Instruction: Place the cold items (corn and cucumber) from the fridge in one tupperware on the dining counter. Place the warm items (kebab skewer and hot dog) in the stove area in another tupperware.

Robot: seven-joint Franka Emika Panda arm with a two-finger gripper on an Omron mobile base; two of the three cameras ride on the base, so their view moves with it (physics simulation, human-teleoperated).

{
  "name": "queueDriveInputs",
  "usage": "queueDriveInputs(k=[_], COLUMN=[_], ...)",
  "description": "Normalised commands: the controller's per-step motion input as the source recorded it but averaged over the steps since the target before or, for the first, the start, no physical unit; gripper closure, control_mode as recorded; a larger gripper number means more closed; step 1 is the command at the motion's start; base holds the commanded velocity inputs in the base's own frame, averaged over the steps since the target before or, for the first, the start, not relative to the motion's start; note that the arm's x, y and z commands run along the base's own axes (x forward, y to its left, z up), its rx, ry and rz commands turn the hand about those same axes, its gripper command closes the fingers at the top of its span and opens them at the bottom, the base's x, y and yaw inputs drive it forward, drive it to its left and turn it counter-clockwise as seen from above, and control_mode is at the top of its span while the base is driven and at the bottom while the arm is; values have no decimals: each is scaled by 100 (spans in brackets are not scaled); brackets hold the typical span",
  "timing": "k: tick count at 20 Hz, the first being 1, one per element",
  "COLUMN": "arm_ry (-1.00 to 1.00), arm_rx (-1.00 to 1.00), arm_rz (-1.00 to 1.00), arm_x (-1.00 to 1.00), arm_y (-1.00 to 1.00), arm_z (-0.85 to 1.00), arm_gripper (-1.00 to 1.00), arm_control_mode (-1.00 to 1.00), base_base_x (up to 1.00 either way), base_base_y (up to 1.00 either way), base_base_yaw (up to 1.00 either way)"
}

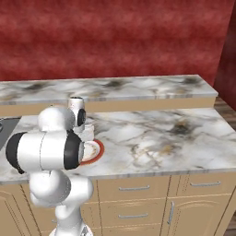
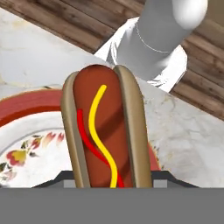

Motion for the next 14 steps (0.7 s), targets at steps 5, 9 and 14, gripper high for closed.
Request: queueDriveInputs(k=[5, 9, 14], arm_ry=[-56, -95, -64], arm_rx=[14, 35, 18], arm_rz=[-6, -1, 0], arm_x=[-79, -95, -100], arm_y=[-44, -56, -27], arm_z=[78, 17, 49], arm_gripper=[100, 100, 100], arm_control_mode=[-100, -100, -100], base_base_x=[0, 0, 0], base_base_y=[0, 0, 0], base_base_yaw=[0, 0, 0])
